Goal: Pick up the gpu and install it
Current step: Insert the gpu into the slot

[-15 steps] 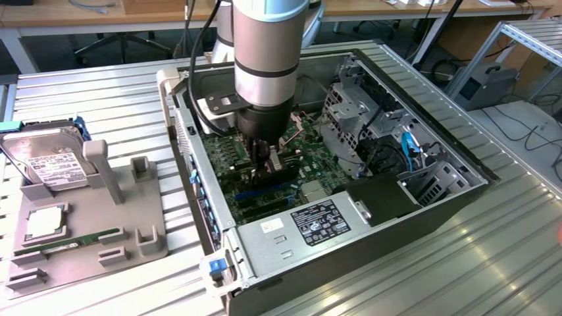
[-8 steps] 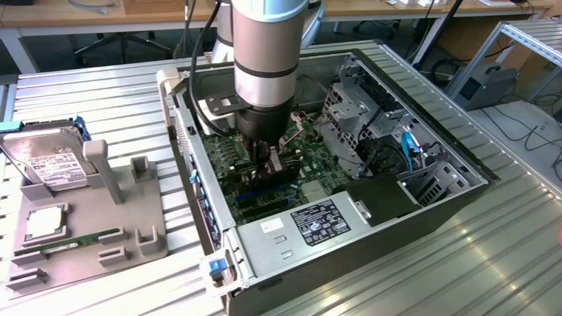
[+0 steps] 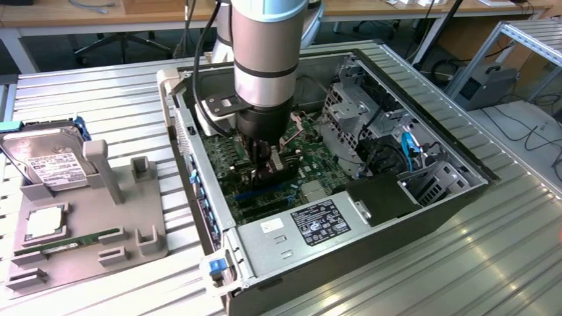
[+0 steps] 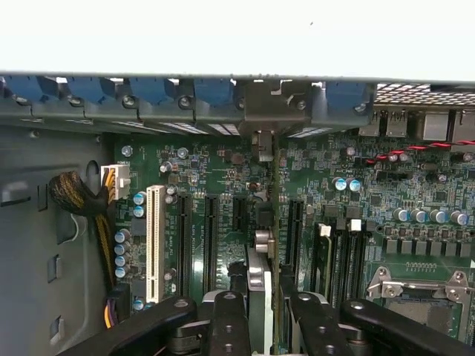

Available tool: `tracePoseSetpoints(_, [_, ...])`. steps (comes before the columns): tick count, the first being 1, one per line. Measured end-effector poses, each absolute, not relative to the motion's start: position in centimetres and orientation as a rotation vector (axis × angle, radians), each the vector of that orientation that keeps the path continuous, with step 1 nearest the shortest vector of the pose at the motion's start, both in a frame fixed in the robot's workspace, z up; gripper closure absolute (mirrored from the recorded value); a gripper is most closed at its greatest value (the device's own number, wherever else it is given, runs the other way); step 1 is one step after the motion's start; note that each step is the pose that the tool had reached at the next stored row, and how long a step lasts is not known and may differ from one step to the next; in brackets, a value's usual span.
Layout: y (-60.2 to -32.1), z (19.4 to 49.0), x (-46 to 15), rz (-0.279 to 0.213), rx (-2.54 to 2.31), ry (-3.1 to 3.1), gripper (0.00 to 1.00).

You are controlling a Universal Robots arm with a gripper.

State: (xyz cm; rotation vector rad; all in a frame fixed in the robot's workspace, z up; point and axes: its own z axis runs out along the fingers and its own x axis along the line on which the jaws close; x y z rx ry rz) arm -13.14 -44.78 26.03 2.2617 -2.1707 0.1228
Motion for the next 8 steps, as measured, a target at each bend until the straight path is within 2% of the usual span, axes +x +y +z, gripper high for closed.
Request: tracePoseSetpoints(8, [-44.78,25.92,-13.14,0.123,2.262,-2.171,0.73])
